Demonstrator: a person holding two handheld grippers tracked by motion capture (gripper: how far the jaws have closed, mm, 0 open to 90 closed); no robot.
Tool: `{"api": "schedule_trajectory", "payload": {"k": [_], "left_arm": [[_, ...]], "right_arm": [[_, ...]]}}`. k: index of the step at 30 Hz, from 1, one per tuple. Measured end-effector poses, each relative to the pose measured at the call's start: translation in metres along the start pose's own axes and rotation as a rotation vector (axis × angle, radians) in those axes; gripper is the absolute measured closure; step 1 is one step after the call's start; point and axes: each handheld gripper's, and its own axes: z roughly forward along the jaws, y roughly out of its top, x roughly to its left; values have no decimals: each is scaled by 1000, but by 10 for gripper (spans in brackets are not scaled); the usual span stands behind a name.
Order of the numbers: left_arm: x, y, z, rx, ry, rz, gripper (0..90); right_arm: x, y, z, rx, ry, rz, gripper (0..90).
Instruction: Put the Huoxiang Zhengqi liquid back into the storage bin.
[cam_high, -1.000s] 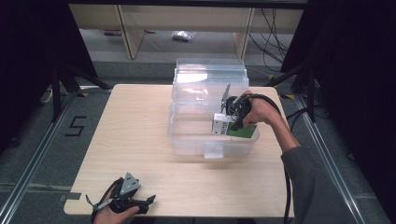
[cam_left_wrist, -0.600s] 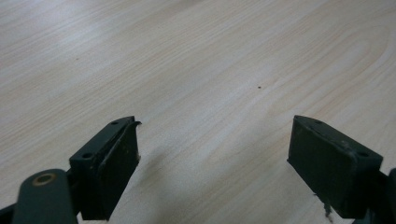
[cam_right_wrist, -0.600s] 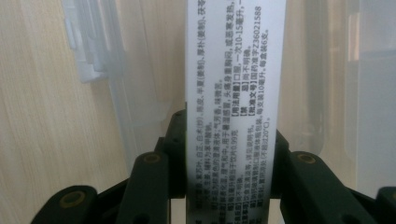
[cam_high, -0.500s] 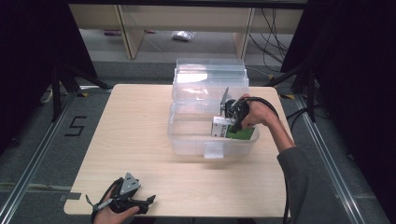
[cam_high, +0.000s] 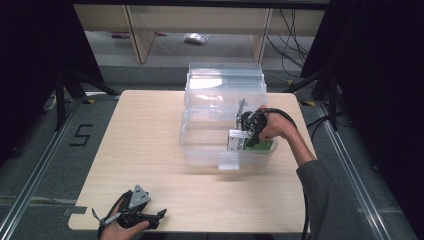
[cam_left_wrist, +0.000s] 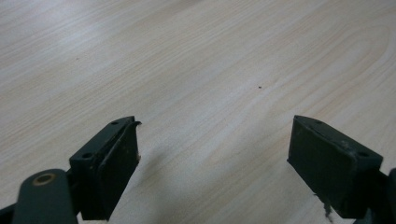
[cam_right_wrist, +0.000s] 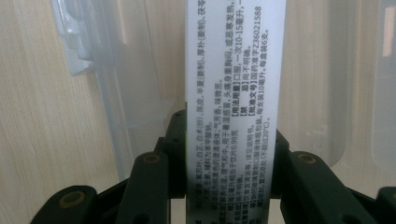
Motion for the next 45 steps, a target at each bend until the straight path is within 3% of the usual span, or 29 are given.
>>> {"api": "schedule_trajectory", "payload": {"k": [4, 5, 6, 7, 8, 12, 13, 16, 17, 22, 30, 31, 33, 34, 36, 37, 38, 39, 40, 43, 45], "left_arm": [[0, 0, 0, 1, -2, -1, 156], [0, 0, 0, -3, -1, -4, 156], [0, 0, 1, -5, 4, -1, 155], [0, 0, 1, -6, 5, -1, 156], [0, 0, 1, -2, 5, 0, 156], [0, 0, 1, -7, 4, -3, 156], [0, 0, 1, -8, 4, -3, 156], [0, 0, 0, 4, -5, 3, 156], [0, 0, 1, -5, 0, -4, 155], [-1, 0, 1, -8, 3, -6, 156], [0, 0, 1, -7, 7, -2, 156], [0, 0, 1, -8, 7, -3, 156], [-1, 0, 1, -7, 6, -2, 156], [-1, 0, 1, -7, 6, -5, 156], [-1, 0, 1, -6, 4, -4, 156], [-1, 0, 1, -6, 7, -3, 156], [-1, 0, 1, -5, 7, -2, 156], [-1, 0, 1, -7, 3, -6, 156], [0, 0, 1, -5, 3, -4, 156], [-1, 0, 1, -3, 8, -2, 156], [0, 0, 1, -1, 9, -2, 156]], "right_arm": [[1, 1, 3, -4, 17, -8, 646], [4, 1, 3, 27, 15, 42, 645], [4, 1, 4, 26, 16, 40, 645], [2, 1, 6, 13, 18, 8, 645], [3, 1, 7, 28, 27, 33, 645], [2, 0, 12, 36, 21, 34, 644], [1, 0, 13, 34, 30, 14, 644], [2, -1, 14, 31, 34, 43, 643], [0, -1, 15, 17, 32, 26, 642], [0, -2, 16, 44, 41, 45, 641], [-3, -3, 21, 58, 45, 29, 628], [-2, -4, 20, 68, 50, 50, 625], [-2, -4, 19, 51, 51, 34, 622], [-1, -5, 15, 59, 53, 60, 621], [-5, -6, 13, 6, 57, -4, 617], [-5, -7, 11, 0, 43, -1, 616], [-1, -8, 6, 22, 58, 54, 614], [1, -9, 3, 17, 58, 68, 614], [-2, -10, 2, -26, 46, 36, 612], [1, -14, -8, -24, 37, 86, 598], [-1, -16, -15, -62, 23, 53, 590]]}}
